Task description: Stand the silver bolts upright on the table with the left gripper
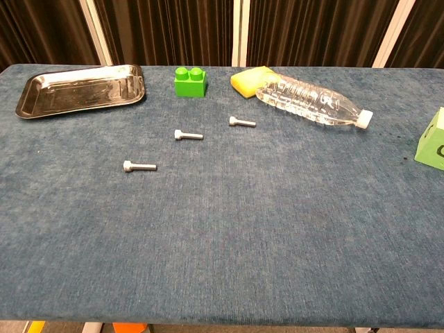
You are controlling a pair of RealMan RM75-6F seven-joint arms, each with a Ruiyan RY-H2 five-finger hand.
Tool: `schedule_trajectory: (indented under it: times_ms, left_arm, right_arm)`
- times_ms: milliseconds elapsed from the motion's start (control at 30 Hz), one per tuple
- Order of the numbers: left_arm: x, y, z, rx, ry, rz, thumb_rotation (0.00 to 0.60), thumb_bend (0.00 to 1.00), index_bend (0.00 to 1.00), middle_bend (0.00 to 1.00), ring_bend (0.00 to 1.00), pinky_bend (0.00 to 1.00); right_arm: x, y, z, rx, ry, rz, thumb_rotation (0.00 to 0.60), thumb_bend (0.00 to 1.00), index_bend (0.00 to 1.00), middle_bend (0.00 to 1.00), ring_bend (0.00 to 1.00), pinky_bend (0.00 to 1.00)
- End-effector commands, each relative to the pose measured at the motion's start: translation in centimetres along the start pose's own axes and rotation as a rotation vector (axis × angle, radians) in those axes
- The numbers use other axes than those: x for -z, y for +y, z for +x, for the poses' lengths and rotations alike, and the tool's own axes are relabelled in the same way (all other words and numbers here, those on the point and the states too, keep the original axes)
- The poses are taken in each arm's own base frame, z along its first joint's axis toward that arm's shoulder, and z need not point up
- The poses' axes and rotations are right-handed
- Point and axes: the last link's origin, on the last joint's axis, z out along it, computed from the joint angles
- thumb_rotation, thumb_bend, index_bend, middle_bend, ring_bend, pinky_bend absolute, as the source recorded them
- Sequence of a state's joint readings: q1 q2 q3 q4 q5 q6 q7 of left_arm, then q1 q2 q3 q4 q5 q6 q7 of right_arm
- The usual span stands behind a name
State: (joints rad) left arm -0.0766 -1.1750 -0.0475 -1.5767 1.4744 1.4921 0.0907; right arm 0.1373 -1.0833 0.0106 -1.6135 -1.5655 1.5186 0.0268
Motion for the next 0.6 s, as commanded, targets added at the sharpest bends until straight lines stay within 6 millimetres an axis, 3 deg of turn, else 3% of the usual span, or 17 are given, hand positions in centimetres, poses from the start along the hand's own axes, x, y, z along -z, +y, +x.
schedule_trajectory:
  times_ms: [33, 433, 600]
  left_arm:
    - [-0.1, 0.1, -0.2, 0.003, -0.011, 0.002, 0.6, 0.0, 0.25, 0.14, 0.0, 0.0]
    - [-0.3, 0.3, -0.1, -0.002, -0.006, -0.004, 0.6, 0.0, 0.25, 0.14, 0.0, 0.0]
    - [-2.0, 2.5, 1.3, 0.036, -0.004, -0.107, 0.6, 0.0, 0.25, 0.14, 0.0, 0.0]
  right_arm:
    - [-0.4, -0.1, -0.1, -0.001, -0.018, 0.004, 0.6, 0.33, 0.08, 0.18, 0.02, 0.03]
    - [-0.7, 0.0, 0.1, -0.001, -0.017, 0.001, 0.6, 0.33, 0.08, 0.18, 0.02, 0.03]
    - [-0.7, 0.0, 0.5, 0.0, -0.004, 0.002, 0.6, 0.33, 0.08, 0.18, 0.02, 0.03]
